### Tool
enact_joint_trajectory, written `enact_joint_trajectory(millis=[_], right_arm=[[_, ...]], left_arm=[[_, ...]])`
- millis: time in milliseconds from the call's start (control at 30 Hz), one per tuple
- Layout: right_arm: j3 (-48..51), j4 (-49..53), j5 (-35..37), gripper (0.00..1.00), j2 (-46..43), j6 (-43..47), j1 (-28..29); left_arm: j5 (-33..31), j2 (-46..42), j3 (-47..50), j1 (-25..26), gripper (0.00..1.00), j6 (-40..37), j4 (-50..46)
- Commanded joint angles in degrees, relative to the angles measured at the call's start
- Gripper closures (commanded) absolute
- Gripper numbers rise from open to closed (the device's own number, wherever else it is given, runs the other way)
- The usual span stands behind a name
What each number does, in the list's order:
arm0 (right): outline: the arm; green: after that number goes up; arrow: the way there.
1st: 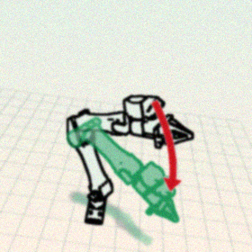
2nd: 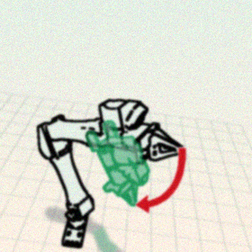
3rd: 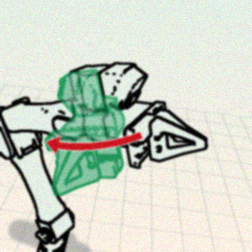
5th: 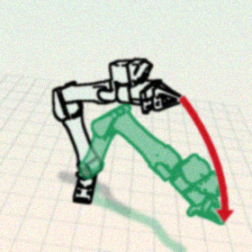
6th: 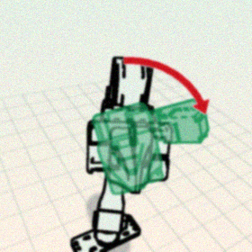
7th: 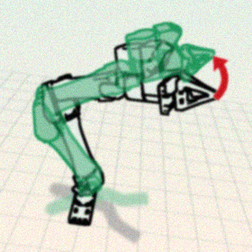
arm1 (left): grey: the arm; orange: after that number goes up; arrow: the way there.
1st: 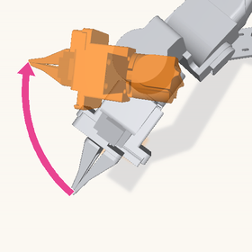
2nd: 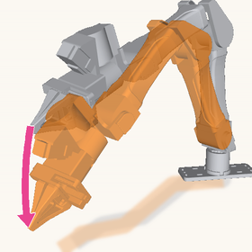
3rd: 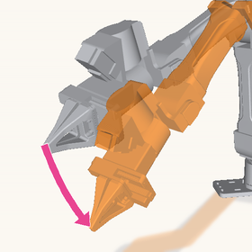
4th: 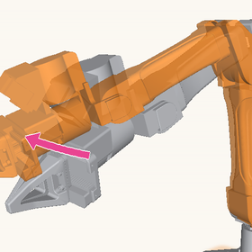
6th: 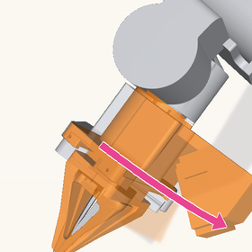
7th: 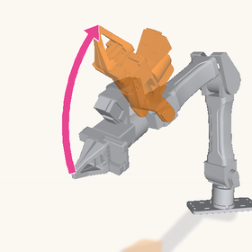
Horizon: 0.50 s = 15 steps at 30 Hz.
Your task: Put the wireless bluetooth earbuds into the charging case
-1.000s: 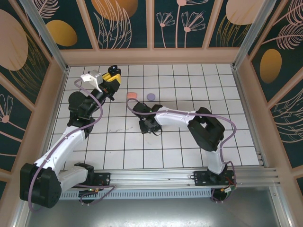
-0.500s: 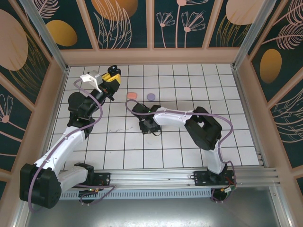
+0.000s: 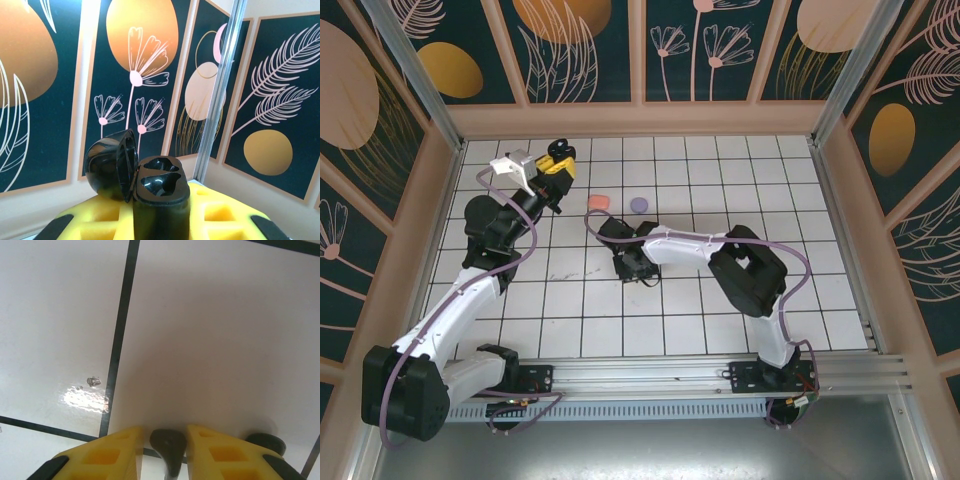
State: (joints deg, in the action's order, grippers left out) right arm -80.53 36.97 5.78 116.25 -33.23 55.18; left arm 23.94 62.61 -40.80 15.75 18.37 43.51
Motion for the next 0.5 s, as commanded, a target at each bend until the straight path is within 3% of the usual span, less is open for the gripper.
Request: enact_joint_trajectory(millis=[0,467], right_arm=[[-1.4,-0.5,-0.1,0.72,2.6,-1.3,-0.3],[-1.1,-0.9,0.2,0.83,1.8,-1.5,-0.2]], left_arm=[[0.8,-0.7,0.5,0.1,1.00,0.9,3.1],[1.4,-0.7,0.4,0.0,1.00,1.3,3.2]])
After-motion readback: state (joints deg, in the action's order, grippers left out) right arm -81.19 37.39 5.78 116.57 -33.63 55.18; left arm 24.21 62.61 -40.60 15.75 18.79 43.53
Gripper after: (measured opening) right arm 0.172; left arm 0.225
